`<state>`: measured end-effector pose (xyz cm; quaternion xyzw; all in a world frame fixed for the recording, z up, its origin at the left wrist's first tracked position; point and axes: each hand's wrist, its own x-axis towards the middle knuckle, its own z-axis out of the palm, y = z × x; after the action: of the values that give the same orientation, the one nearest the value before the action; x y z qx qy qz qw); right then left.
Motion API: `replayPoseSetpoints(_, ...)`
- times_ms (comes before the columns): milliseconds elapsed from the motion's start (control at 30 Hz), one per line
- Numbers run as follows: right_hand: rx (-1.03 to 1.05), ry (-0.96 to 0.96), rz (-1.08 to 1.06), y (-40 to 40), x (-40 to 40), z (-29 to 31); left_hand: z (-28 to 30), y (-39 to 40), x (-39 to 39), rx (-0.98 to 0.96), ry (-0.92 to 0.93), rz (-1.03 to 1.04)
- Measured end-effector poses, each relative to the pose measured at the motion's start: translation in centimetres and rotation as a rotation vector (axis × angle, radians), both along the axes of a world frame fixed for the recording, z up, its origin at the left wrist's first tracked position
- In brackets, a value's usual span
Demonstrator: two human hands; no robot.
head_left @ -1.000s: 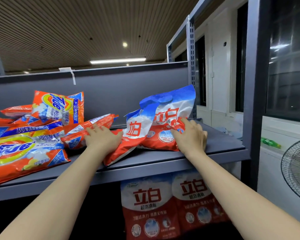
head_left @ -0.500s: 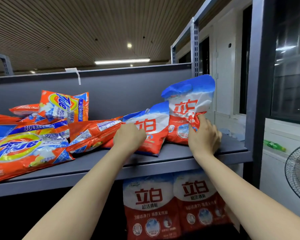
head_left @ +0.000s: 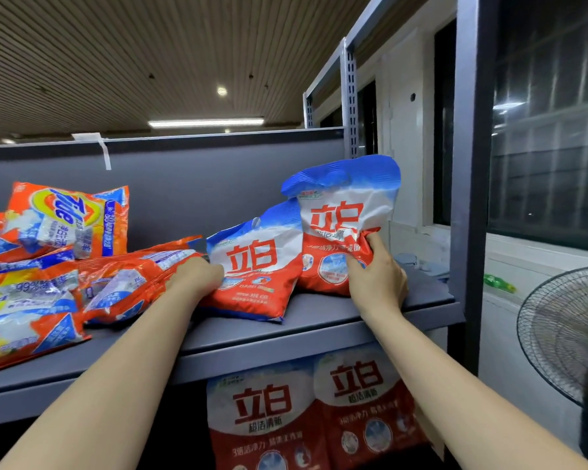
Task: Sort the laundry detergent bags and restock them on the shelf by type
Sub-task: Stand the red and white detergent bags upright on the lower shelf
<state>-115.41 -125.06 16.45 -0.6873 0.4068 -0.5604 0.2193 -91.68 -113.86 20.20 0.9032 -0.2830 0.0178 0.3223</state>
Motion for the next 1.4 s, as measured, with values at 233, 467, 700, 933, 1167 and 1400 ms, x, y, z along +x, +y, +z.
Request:
replayPoseSetpoints(233,0.023,-0.045,0.064,0.2,-0.5,0.5,2.1,-0.4,-1.0,-0.279,0.455,-0.042)
replayPoseSetpoints(467,0.116,-0.040,0.190,0.2,-0.8,1.8,1.9,1.8,-1.9,-0.551,0.555,-0.101)
replayPoseSetpoints(700,0.079,-0.093,0.073,3.2,-1.9,2.1,0.6,5.9,-4.0,-0.754,0.068,0.093)
replayPoseSetpoints(933,-0.021,-0.283,-0.092,8.0,-6.2,0.2,-1.0,11.2,-9.7,-0.946,-0.166,0.223)
replayPoseSetpoints(1167,0.074,-0.289,-0.147,9.2,-10.1,-6.7,-8.1,14.2,-11.5,-0.893,-0.087,0.257)
replayPoseSetpoints(1400,0.241,-0.128,-0.074,7.8,-11.1,-14.6,-17.3,14.4,-13.2,-0.689,-0.004,0.311)
